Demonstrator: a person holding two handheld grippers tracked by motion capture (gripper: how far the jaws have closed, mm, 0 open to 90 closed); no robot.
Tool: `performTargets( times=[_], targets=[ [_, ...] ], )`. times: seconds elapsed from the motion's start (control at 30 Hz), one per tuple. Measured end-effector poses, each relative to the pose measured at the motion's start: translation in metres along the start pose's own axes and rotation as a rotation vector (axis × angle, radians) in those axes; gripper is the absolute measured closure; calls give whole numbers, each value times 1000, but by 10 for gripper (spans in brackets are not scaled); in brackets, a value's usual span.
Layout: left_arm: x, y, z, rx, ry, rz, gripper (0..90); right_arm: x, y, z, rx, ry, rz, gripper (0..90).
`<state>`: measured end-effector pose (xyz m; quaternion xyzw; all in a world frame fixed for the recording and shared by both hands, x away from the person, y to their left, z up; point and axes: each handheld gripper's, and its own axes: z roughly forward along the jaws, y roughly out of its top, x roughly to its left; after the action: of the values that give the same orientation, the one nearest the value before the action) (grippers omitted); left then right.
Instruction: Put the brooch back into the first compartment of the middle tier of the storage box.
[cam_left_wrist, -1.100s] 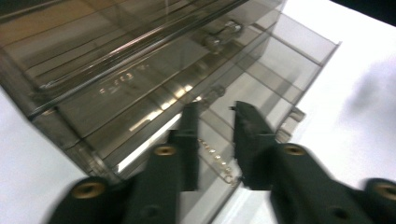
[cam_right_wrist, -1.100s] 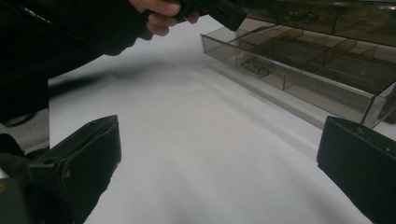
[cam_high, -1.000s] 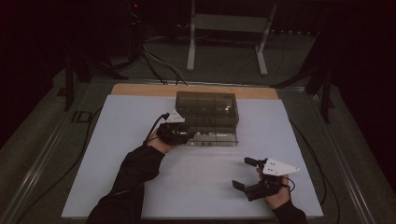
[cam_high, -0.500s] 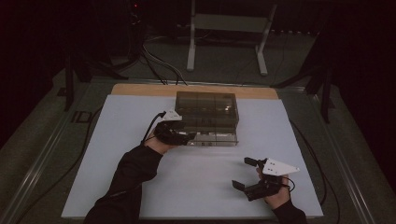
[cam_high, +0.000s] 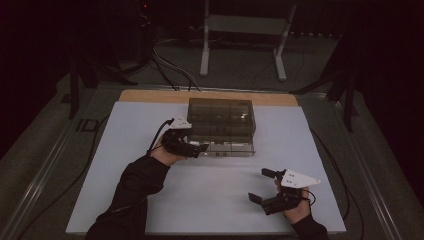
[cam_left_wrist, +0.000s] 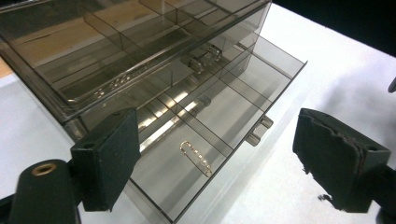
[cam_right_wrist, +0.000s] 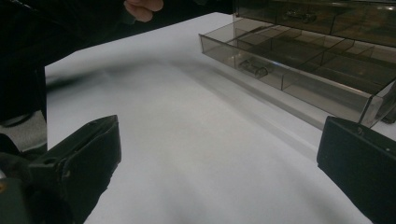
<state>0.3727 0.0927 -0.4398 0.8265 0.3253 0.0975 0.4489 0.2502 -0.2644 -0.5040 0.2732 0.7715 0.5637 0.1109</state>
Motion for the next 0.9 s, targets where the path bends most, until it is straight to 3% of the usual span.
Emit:
performTargets(
  times=[0.13,0.4,0.63,0.7,0.8,0.9],
  targets=[
    [1,0,-6,-12,-42,6,34,1,0,0,3,-3,-7,0],
    [1,-1,-17,-44,-81,14,3,0,0,0,1,-1,0,0],
    [3,-2,-28,-60,-105,47,2,1,0,0,4,-3,-4,0],
    [4,-2,-31,-72,-91,60,2,0,0,0,6,-4,-6,0],
    [5,-3,-35,-76,-122,42,2,0,0,0,3,-3,-1,0],
    [6,-5,-37,-74,-127,61,2,1,0,-1,5,-6,-5,0]
  ],
)
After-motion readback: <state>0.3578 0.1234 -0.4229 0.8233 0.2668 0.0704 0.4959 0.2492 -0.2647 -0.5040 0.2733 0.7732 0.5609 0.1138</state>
